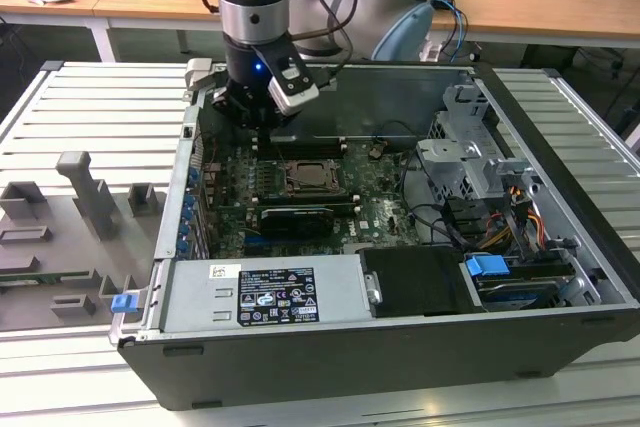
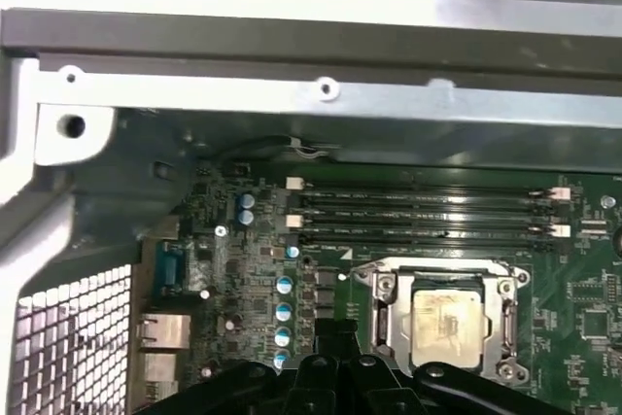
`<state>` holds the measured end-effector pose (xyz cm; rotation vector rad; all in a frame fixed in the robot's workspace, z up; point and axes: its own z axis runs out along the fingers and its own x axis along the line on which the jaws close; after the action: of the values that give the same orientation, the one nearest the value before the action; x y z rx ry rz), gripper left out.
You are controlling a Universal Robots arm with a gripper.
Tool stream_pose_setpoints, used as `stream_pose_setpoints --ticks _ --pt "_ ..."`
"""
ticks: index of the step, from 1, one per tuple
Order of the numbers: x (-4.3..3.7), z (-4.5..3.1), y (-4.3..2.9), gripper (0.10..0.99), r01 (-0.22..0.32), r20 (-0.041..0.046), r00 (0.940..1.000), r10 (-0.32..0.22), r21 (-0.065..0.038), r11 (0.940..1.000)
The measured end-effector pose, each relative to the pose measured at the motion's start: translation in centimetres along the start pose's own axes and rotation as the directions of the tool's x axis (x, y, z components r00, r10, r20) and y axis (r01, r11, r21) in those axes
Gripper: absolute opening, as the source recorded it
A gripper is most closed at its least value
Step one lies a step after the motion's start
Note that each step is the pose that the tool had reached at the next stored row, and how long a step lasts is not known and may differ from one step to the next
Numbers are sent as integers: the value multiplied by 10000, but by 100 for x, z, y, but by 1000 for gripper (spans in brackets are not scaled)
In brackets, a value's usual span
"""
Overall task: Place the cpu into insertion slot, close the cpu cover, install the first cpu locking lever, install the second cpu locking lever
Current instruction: 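Install the first cpu locking lever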
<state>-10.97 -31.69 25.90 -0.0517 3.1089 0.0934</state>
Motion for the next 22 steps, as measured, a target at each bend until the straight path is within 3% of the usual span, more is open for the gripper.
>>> stream_pose_setpoints --ticks 4,9,22 --pt "46 2 63 106 1 0 10000 -1 0 10000" --pt "44 18 208 106 1 0 10000 -1 -1 10000" --pt "-107 36 213 106 0 -10 10000 0 8 10000"
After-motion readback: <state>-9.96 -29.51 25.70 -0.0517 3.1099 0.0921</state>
